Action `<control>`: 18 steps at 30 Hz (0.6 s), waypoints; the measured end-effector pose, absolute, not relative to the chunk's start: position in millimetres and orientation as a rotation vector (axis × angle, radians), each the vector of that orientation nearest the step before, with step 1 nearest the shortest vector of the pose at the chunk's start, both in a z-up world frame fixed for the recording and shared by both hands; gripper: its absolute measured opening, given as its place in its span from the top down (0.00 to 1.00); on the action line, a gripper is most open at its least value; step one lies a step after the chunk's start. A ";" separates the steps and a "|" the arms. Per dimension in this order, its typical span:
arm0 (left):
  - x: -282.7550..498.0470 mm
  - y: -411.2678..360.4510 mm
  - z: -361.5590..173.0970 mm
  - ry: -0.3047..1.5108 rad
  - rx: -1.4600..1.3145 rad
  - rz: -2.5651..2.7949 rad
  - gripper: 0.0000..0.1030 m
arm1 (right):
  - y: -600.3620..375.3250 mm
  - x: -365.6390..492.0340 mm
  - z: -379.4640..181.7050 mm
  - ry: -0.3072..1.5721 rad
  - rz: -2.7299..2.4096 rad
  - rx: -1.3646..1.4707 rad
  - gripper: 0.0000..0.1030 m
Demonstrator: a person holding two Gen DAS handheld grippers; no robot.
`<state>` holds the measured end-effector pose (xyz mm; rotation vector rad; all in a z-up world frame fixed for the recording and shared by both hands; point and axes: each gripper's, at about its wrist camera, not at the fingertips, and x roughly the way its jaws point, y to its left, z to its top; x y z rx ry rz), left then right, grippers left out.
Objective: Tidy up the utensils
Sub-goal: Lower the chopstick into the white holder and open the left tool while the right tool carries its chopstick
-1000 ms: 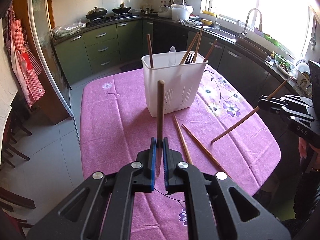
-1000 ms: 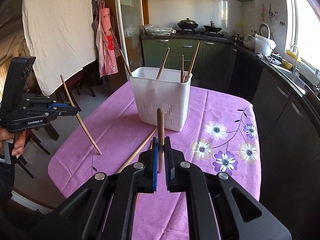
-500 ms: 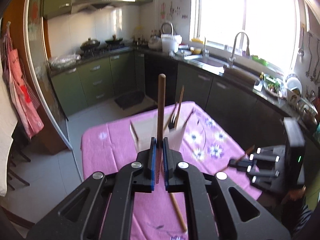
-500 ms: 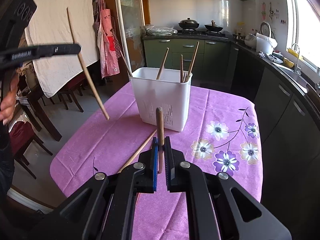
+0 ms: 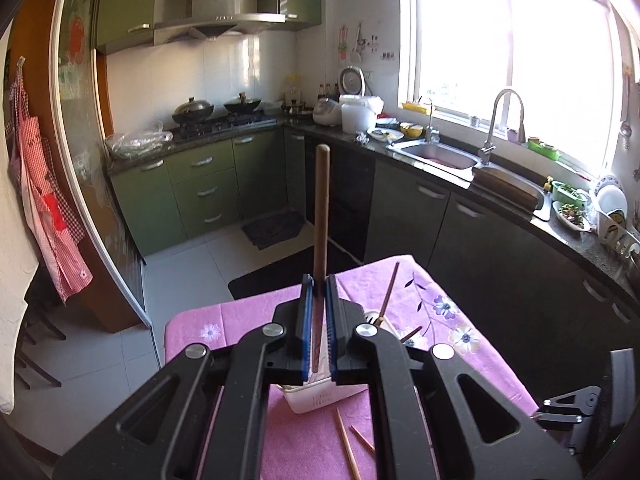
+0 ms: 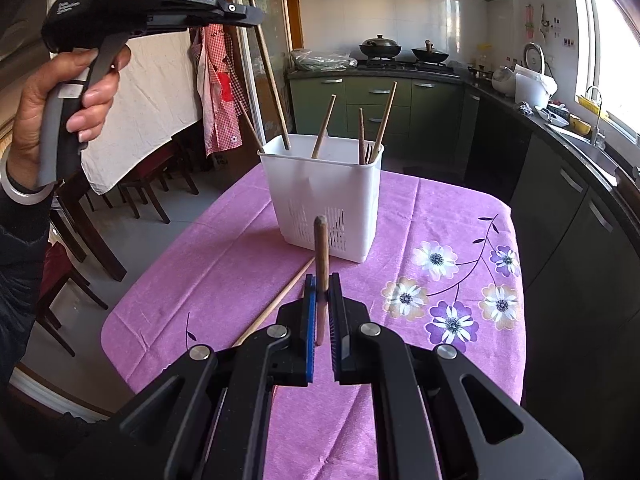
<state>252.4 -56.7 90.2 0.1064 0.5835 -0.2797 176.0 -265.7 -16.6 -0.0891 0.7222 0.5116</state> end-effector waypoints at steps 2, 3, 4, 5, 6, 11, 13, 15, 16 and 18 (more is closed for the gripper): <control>263.4 -55.9 77.4 0.621 0.106 -0.273 0.94 | -265.4 176.8 -16.2 0.723 0.511 -0.089 0.93; 269.8 -56.0 69.6 0.645 0.105 -0.269 0.94 | -265.4 177.2 -15.7 0.723 0.511 -0.090 0.93; 273.8 -56.1 63.0 0.665 0.108 -0.267 0.94 | -264.9 178.3 -15.2 0.724 0.511 -0.091 0.93; 277.8 -55.4 56.6 0.685 0.112 -0.266 0.94 | -264.0 178.7 -14.2 0.724 0.510 -0.092 0.93; 282.3 -55.3 49.1 0.712 0.113 -0.267 0.94 | -263.0 179.8 -13.6 0.723 0.510 -0.092 0.93; 280.7 -50.1 28.9 0.753 0.111 -0.284 0.91 | -257.3 187.7 -1.5 0.709 0.521 -0.094 0.94; 269.5 -45.2 30.7 0.738 0.087 -0.301 0.77 | -255.0 191.5 8.8 0.695 0.529 -0.094 0.93; 251.6 -38.1 36.3 0.695 0.065 -0.313 0.45 | -252.3 195.6 24.3 0.670 0.536 -0.093 0.94; 240.8 -34.6 38.4 0.671 0.063 -0.313 0.42 | -251.3 197.8 31.8 0.658 0.541 -0.090 0.94; 219.9 -30.2 37.7 0.644 0.070 -0.316 0.36 | -249.5 204.8 52.9 0.626 0.552 -0.077 0.94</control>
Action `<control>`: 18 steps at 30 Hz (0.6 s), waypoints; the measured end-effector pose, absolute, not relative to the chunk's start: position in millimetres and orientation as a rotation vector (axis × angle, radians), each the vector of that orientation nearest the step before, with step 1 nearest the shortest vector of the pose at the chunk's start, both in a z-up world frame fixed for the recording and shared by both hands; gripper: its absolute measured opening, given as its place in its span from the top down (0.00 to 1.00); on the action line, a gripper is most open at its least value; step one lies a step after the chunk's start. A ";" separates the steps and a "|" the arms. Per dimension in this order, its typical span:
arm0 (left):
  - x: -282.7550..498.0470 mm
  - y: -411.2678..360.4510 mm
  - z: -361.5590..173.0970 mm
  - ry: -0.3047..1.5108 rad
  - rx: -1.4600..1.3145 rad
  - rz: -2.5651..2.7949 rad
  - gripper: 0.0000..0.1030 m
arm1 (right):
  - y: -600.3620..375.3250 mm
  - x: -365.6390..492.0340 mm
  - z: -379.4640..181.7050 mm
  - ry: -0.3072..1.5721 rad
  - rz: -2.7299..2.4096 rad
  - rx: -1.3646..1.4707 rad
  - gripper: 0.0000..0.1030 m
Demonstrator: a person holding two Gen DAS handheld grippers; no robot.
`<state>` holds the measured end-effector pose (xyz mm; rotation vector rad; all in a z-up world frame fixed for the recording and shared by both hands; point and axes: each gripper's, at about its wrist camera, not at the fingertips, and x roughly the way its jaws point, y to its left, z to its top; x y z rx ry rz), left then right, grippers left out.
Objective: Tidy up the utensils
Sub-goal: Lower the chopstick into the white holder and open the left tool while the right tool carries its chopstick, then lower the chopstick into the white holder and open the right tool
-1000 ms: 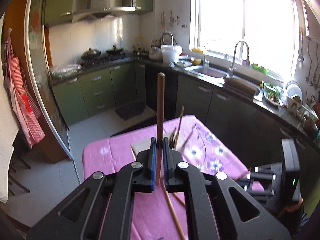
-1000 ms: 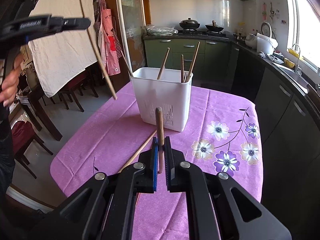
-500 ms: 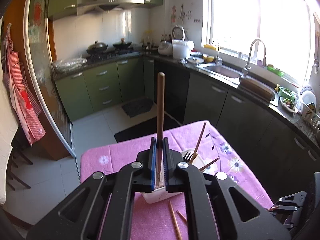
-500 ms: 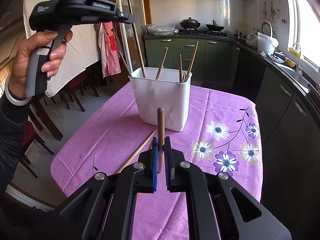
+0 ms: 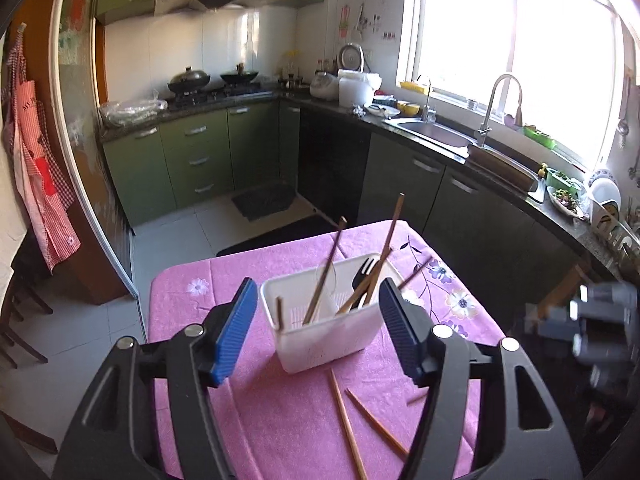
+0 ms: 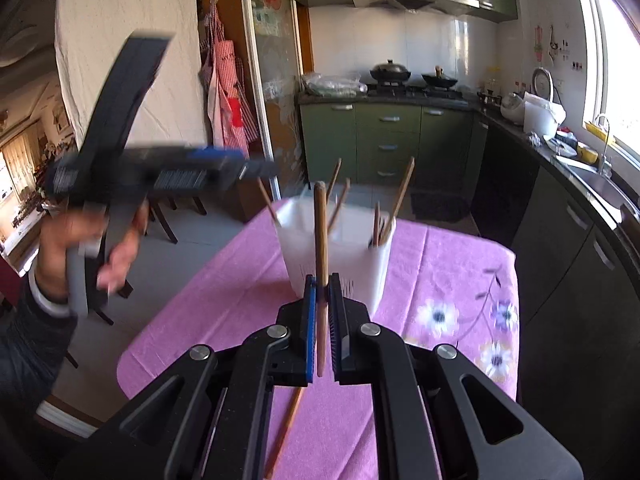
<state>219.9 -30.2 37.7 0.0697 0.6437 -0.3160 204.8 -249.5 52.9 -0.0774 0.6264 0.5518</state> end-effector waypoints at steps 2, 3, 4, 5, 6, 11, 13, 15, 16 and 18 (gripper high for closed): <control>199.7 -25.0 33.0 0.634 0.067 -0.321 0.21 | -247.7 212.5 74.0 0.591 0.550 -0.067 0.93; 188.4 -20.1 28.4 0.627 0.059 -0.319 0.19 | -246.8 216.7 86.5 0.565 0.548 -0.057 0.93; 179.0 -16.3 23.8 0.623 0.056 -0.317 0.19 | -246.2 219.8 96.0 0.545 0.546 -0.050 0.93; 168.8 -12.4 17.8 0.623 0.058 -0.314 0.19 | -245.4 224.1 106.7 0.525 0.544 -0.041 0.93; 161.0 -9.6 11.8 0.627 0.059 -0.314 0.19 | -245.0 228.2 116.1 0.505 0.541 -0.031 0.93; 136.1 6.3 -23.7 0.703 0.023 -0.322 0.18 | -241.6 256.2 149.0 0.446 0.495 0.007 0.93; 130.9 9.8 -37.2 0.742 0.014 -0.331 0.18 | -239.9 268.7 149.9 0.455 0.473 0.008 0.93; 127.1 13.9 -46.7 0.760 0.007 -0.326 0.18 | -237.8 278.2 147.8 0.468 0.452 -0.001 0.93; 128.9 16.0 -50.9 0.768 0.010 -0.323 0.18 | -235.1 283.5 145.1 0.477 0.439 -0.008 0.93; 130.2 16.0 -56.3 0.781 0.015 -0.323 0.18 | -231.3 292.4 138.6 0.497 0.429 -0.015 0.93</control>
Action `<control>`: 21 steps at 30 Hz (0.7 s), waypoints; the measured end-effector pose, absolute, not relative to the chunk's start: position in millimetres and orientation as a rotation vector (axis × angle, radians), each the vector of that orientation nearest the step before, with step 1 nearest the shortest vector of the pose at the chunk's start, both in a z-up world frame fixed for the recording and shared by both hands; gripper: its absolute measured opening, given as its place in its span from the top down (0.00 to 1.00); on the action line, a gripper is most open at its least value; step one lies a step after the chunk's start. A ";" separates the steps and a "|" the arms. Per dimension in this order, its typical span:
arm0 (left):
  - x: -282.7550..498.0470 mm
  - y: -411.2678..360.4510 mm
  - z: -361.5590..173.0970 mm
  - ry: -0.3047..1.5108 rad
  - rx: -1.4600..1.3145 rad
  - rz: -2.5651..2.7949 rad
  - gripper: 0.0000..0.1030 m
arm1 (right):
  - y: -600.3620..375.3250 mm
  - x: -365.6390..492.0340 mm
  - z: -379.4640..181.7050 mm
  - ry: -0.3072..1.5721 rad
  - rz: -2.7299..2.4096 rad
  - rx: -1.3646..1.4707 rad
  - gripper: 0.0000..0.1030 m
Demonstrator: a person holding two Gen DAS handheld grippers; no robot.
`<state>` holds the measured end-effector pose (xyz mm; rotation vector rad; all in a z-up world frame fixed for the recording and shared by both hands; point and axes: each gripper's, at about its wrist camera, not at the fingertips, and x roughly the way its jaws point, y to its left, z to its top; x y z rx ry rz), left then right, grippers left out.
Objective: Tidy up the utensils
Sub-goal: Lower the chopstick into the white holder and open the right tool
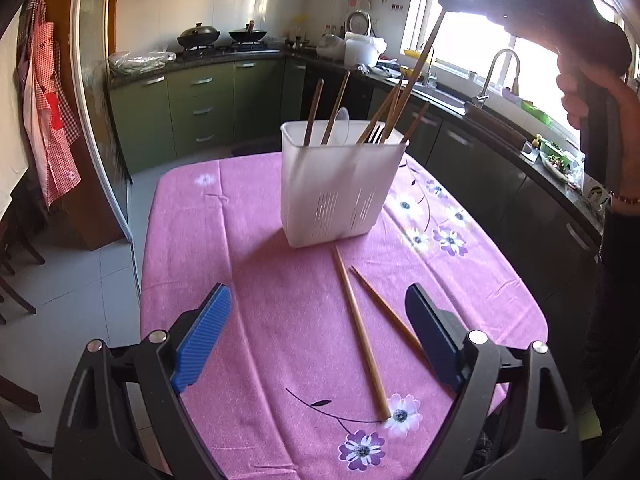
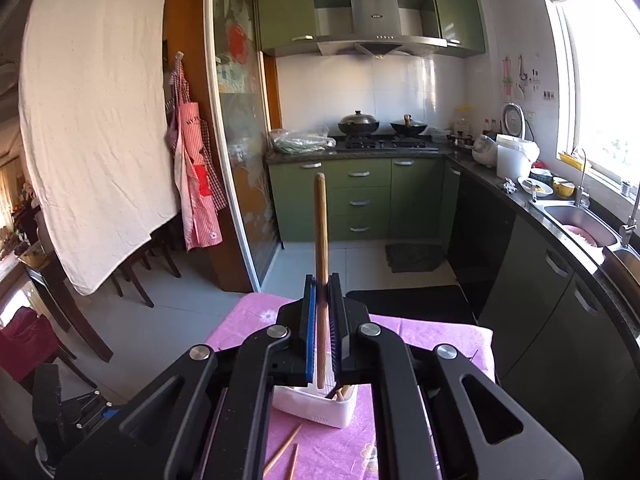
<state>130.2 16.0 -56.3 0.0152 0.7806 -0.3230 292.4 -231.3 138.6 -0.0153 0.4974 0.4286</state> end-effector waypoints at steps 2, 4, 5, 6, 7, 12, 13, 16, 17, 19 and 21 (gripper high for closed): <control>131.6 14.8 -58.7 0.789 0.010 -0.330 0.18 | -227.5 303.5 126.3 0.530 0.424 -0.019 0.93; 133.5 10.4 -60.5 0.797 0.013 -0.334 0.18 | -223.8 314.1 113.8 0.564 0.423 -0.023 0.93; 133.9 9.9 -61.9 0.800 0.014 -0.335 0.18 | -221.9 318.0 107.7 0.581 0.424 -0.026 0.93; 134.4 8.9 -62.3 0.805 0.017 -0.338 0.18 | -221.1 321.5 102.4 0.594 0.426 -0.027 0.93; 134.5 7.4 -63.1 0.809 0.021 -0.340 0.18 | -217.3 325.4 95.7 0.613 0.432 -0.032 0.93; 135.9 -1.9 -63.2 0.824 0.049 -0.335 0.18 | -215.2 320.1 92.0 0.607 0.458 -0.033 0.84; 137.1 -3.3 -63.4 0.828 0.054 -0.333 0.18 | -217.6 312.1 98.3 0.581 0.465 -0.032 0.84; 144.1 -9.2 -64.9 0.851 0.059 -0.333 0.18 | -227.8 272.8 115.4 0.500 0.487 -0.045 0.81; 147.2 -11.9 -66.4 0.863 0.060 -0.333 0.18 | -232.2 261.8 117.3 0.486 0.491 -0.050 0.76; 156.0 -19.5 -72.3 0.895 0.058 -0.339 0.18 | -244.5 238.5 114.3 0.477 0.490 -0.059 0.73; 166.7 -28.2 -81.9 0.933 0.060 -0.341 0.18 | -256.9 220.6 101.8 0.487 0.478 -0.065 0.73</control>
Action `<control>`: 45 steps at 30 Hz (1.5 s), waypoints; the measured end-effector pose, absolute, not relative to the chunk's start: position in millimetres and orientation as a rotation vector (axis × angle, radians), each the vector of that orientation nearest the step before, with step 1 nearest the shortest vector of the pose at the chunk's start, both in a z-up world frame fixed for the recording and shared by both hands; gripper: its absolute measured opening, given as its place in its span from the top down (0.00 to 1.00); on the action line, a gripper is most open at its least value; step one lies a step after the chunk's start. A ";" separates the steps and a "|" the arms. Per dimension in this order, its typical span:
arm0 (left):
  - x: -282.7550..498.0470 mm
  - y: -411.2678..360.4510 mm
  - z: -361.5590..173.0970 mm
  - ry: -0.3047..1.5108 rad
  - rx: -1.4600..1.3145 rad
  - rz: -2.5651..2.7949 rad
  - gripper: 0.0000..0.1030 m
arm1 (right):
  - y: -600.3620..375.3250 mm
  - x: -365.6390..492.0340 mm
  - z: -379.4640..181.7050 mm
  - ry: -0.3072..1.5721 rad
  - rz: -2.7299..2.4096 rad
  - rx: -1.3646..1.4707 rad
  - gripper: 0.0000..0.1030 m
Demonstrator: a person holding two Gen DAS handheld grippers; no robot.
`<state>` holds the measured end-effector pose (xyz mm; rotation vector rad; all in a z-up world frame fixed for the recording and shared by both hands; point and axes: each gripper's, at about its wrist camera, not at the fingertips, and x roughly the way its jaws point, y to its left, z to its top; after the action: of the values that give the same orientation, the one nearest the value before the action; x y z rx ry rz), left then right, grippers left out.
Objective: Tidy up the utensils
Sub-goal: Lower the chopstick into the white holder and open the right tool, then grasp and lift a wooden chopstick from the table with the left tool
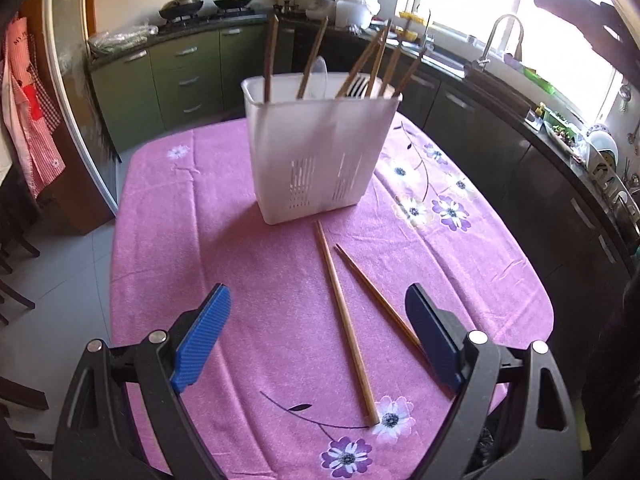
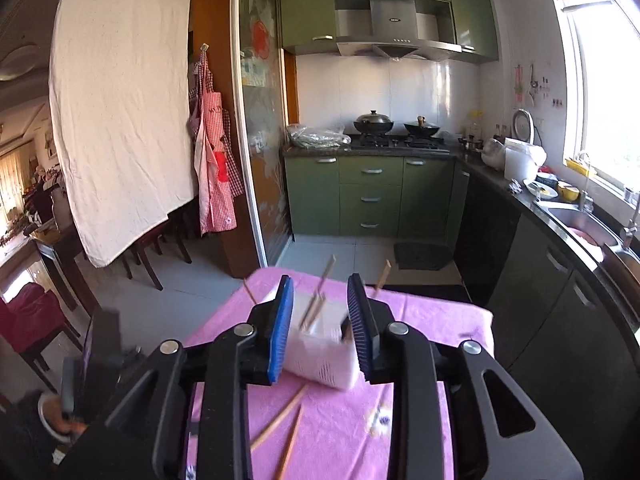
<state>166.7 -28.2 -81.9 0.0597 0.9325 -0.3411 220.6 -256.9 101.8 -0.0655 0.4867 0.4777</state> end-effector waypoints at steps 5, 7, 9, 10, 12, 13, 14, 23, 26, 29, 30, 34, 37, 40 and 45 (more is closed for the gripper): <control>195.8 -54.4 -111.6 1.027 0.099 -0.323 0.18 | -290.1 196.8 31.4 0.621 0.419 -0.046 0.68; 207.9 -64.6 -124.6 1.063 0.116 -0.311 0.18 | -299.6 196.9 -0.2 0.680 0.390 -0.032 0.68; 217.3 -70.3 -135.3 1.088 0.126 -0.294 0.25 | -308.4 198.7 -26.8 0.733 0.383 -0.003 0.68; 221.9 -72.5 -140.5 1.104 0.128 -0.287 0.27 | -312.9 200.4 -40.2 0.760 0.385 0.018 0.68; 230.5 -74.6 -150.5 1.138 0.121 -0.269 0.34 | -319.6 203.6 -61.8 0.802 0.379 0.041 0.68; 234.0 -74.5 -154.5 1.152 0.115 -0.258 0.35 | -322.8 203.7 -70.5 0.814 0.379 0.053 0.68; 237.5 -74.4 -159.1 1.167 0.107 -0.251 0.35 | -324.2 204.0 -77.3 0.827 0.384 0.064 0.68; 250.8 -79.4 -178.2 1.226 0.103 -0.233 0.53 | -328.0 209.2 -103.8 0.875 0.403 0.112 0.68; 252.7 -86.1 -180.8 1.230 0.108 -0.238 0.61 | -327.5 211.4 -102.3 0.874 0.407 0.117 0.68; 255.4 -93.8 -182.2 1.225 0.140 -0.221 0.70 | -329.4 212.3 -102.5 0.876 0.407 0.123 0.68; 256.0 -95.5 -182.4 1.227 0.147 -0.215 0.71 | -330.2 212.9 -102.3 0.876 0.407 0.125 0.68; 257.1 -100.8 -183.5 1.230 0.160 -0.209 0.81 | -333.1 212.4 -103.7 0.875 0.410 0.135 0.68; 257.6 -101.3 -183.7 1.236 0.154 -0.215 0.92 | -334.7 212.5 -105.2 0.877 0.410 0.138 0.68; 257.8 -98.3 -181.7 1.239 0.147 -0.219 0.92 | -335.5 212.2 -105.7 0.879 0.412 0.141 0.68; 254.2 -88.5 -164.2 1.203 0.129 -0.225 0.93 | -337.4 210.5 -102.7 0.872 0.406 0.140 0.67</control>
<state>254.2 -88.5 -164.2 0.1291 1.2029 -0.2252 210.5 -337.4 -102.7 0.1403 0.8724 0.4062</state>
